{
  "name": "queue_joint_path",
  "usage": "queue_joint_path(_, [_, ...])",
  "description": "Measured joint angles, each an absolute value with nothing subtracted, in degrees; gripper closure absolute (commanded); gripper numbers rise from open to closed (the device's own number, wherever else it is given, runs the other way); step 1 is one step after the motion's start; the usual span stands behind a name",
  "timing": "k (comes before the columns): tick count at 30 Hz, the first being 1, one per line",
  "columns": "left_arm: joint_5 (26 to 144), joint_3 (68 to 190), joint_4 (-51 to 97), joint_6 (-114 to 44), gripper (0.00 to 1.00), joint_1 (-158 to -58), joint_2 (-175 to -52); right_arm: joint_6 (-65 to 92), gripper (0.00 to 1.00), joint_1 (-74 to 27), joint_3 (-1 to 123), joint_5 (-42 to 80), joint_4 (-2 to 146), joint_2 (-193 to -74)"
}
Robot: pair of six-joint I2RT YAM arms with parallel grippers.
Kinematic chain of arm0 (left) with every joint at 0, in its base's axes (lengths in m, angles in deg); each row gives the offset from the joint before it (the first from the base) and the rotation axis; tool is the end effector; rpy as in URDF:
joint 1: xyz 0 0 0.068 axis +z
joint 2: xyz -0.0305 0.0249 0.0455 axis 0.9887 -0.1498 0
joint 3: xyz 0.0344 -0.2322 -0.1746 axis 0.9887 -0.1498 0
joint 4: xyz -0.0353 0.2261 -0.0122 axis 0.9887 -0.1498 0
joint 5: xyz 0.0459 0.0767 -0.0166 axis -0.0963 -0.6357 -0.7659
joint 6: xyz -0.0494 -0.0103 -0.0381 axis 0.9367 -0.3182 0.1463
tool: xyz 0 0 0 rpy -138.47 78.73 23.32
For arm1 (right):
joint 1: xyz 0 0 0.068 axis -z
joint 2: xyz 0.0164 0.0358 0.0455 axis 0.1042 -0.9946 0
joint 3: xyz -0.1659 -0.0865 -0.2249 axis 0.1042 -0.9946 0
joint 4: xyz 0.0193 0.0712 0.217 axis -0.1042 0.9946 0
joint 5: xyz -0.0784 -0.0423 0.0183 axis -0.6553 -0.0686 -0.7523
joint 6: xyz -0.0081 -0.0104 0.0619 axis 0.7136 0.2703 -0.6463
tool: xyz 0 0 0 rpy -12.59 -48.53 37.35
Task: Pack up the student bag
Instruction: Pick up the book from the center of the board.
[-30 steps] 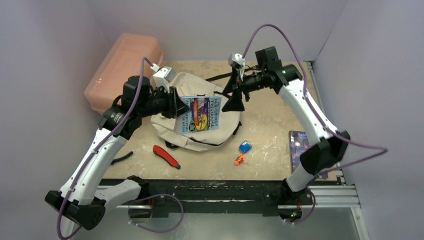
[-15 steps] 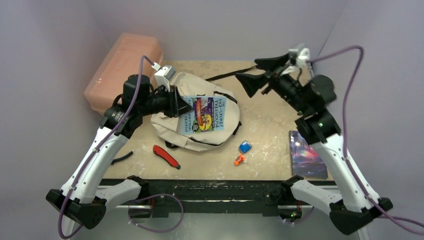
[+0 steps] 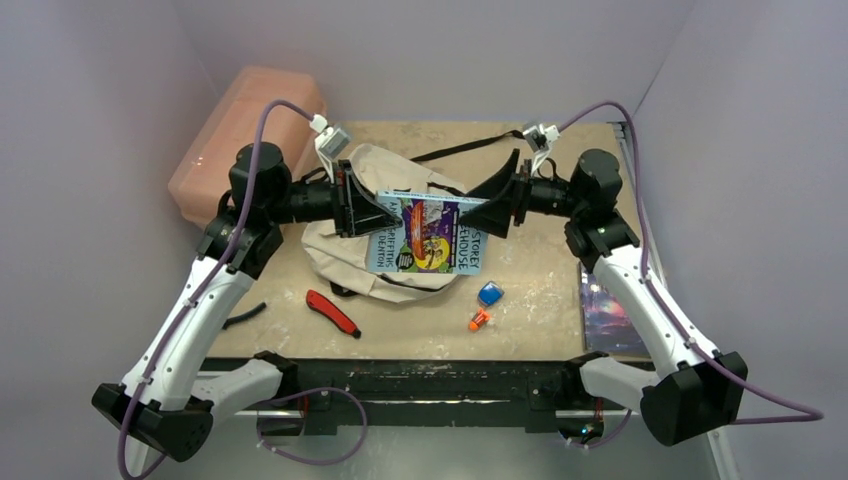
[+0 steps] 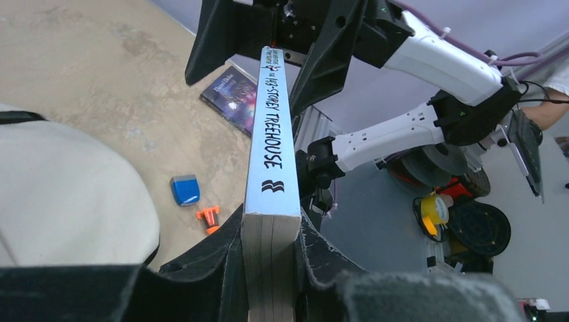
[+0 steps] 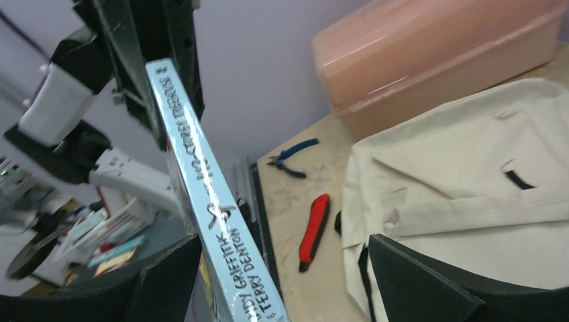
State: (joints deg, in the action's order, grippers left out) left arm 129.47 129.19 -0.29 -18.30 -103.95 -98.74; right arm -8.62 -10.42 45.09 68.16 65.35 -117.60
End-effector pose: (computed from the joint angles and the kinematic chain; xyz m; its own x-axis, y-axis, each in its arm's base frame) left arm 0.1495 -0.1039 0.4442 -0.5949 -0.0664 -0.8011 0.7648 0.2599 -0.5895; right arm 0.1965 0.1003 0.4133 -0.4538 0.1437 -0.8795 -0.8438 0.2481 0.4759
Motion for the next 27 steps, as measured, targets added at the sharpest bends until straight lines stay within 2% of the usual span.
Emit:
queue_joint_path(6, [132.25, 129.19, 4.79, -16.75, 1.0, -103.95, -98.52, -12.66, 0.01, -11.25, 39.78, 77.02, 60.04, -116.04])
queue_joint_path(10, [132.25, 129.19, 8.89, -14.23, 1.0, -103.88, -98.89, -14.3, 0.06, -12.15, 39.56, 80.16, 59.41, -115.19])
queue_joint_path(16, [132.38, 128.78, 16.3, -10.26, 1.0, -103.84, -99.29, -17.75, 0.36, -12.63, 39.52, 82.33, 55.21, -113.33])
queue_joint_path(19, [133.34, 128.76, 19.15, -8.31, 1.0, -103.84, -99.88, -21.82, 0.4, -12.85, 39.45, 82.76, 50.01, -112.77])
queue_joint_path(20, [133.62, 128.6, 19.89, -8.07, 1.0, -103.84, -99.99, -22.69, 0.44, -13.05, 39.3, 82.74, 48.61, -112.57])
queue_joint_path(26, [134.26, 127.62, 21.92, -6.45, 1.0, -103.84, -99.96, -29.18, 0.99, -13.46, 38.42, 82.74, 41.38, -112.7])
queue_joint_path(27, [134.28, 127.66, 21.97, -6.32, 0.95, -103.84, -99.94, -30.17, 1.0, -13.48, 38.38, 82.79, 40.57, -113.01])
